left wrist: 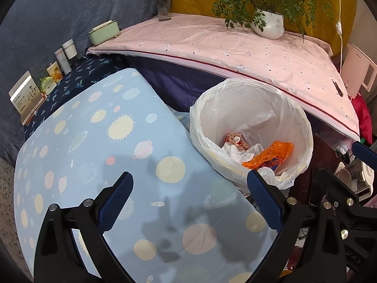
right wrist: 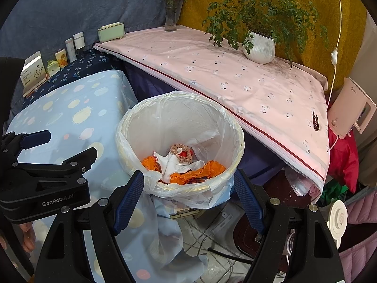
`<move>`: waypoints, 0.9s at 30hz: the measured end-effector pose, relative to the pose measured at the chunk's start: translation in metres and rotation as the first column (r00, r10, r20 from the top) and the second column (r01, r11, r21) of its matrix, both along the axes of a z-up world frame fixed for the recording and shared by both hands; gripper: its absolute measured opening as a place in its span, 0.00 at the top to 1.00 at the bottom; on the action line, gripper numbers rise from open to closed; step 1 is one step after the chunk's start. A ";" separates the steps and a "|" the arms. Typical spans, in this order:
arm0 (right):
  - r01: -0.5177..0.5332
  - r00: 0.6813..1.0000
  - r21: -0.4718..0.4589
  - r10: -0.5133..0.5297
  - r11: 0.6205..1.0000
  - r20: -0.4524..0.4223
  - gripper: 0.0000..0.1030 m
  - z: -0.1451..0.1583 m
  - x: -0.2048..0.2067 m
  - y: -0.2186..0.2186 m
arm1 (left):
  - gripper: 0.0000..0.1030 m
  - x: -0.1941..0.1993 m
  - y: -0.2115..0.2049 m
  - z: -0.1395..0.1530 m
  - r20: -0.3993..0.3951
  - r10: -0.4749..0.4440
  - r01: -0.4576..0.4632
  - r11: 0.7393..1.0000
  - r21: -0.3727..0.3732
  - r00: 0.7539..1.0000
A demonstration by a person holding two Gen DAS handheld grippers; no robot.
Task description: Collect trash
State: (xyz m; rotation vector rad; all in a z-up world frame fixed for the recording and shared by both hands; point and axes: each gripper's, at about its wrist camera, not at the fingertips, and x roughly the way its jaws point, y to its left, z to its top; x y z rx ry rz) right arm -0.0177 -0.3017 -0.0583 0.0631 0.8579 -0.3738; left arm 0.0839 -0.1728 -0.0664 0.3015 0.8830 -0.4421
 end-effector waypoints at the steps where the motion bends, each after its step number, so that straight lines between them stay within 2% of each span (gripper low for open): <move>1: 0.000 1.000 0.001 0.000 1.000 0.000 0.28 0.000 0.000 0.000 | 0.10 0.000 0.000 0.000 0.000 -0.002 0.002 1.000 0.001 1.000; 27: -0.002 1.000 0.003 0.002 1.000 0.000 0.28 -0.001 0.001 0.000 | 0.10 -0.003 -0.002 -0.002 -0.004 -0.014 0.014 1.000 0.016 1.000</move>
